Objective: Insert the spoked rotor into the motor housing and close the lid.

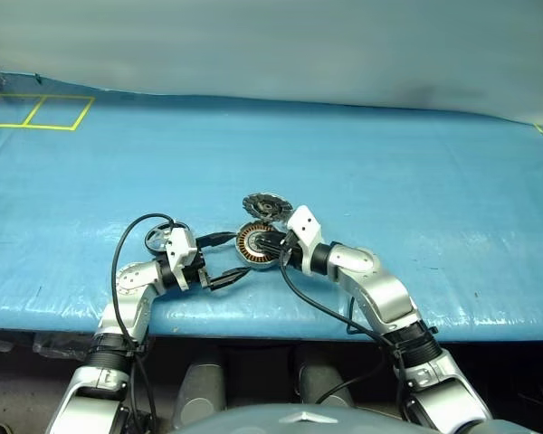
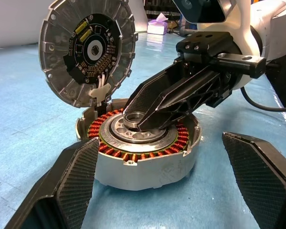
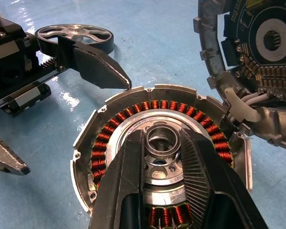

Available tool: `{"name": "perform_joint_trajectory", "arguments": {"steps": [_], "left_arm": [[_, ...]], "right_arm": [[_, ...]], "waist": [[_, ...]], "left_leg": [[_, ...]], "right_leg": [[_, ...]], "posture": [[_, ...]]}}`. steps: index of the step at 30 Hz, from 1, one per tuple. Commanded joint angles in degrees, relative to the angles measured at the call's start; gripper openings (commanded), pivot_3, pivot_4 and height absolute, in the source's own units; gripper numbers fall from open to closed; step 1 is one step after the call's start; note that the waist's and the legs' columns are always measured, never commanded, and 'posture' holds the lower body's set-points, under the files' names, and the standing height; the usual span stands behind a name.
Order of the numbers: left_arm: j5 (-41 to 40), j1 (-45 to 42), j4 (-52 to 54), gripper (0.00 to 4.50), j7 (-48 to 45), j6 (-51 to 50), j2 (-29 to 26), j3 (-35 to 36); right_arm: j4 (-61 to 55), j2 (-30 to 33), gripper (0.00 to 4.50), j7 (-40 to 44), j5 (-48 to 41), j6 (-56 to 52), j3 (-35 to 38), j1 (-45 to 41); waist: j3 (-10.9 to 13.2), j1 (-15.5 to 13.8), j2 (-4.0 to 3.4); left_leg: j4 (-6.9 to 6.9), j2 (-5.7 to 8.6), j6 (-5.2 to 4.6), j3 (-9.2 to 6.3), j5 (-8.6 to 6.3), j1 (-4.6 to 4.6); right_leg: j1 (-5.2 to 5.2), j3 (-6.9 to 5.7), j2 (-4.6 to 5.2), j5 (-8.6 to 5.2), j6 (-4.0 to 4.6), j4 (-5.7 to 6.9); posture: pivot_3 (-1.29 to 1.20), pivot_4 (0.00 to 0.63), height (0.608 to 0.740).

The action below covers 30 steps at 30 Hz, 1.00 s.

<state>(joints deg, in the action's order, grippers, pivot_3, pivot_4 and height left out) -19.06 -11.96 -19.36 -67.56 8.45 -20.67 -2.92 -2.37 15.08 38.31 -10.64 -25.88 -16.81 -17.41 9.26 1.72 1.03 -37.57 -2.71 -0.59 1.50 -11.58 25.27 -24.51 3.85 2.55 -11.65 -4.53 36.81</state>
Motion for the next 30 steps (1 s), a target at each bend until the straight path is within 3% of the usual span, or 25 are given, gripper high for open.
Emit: {"name": "perform_joint_trajectory", "arguments": {"steps": [1,22,30], "left_arm": [[-0.16,0.04,0.85,4.5,0.21,1.18,-0.2,0.4],[0.27,0.37,1.26,4.5,0.83,1.42,-0.34,0.24],[0.34,0.51,1.44,4.5,0.95,1.36,-0.44,0.08]], "right_arm": [[-1.94,-0.11,0.76,1.06,-0.97,-0.3,0.16,-0.15],[-1.52,-0.07,0.76,0.45,-0.26,-0.25,0.3,-0.33],[-1.01,-0.15,3.38,-0.8,1.37,1.21,0.23,-0.32]], "waist": [[0.0,0.0,0.0],[0.0,0.01,0.0],[0.0,0.0,0.0]], "left_leg": [[0.0,0.0,0.0,0.0,0.0,0.0],[0.0,0.0,0.0,0.0,0.0,0.0],[0.0,0.0,0.0,0.0,0.0,-0.01]], "right_leg": [[0.0,0.0,0.0,0.0,0.0,0.0],[0.0,0.0,0.0,0.0,0.01,0.0],[0.01,0.0,0.0,0.0,0.0,0.0]], "posture": [[0.0,0.15,0.74],[0.0,0.15,0.74],[0.0,0.15,0.74]]}}
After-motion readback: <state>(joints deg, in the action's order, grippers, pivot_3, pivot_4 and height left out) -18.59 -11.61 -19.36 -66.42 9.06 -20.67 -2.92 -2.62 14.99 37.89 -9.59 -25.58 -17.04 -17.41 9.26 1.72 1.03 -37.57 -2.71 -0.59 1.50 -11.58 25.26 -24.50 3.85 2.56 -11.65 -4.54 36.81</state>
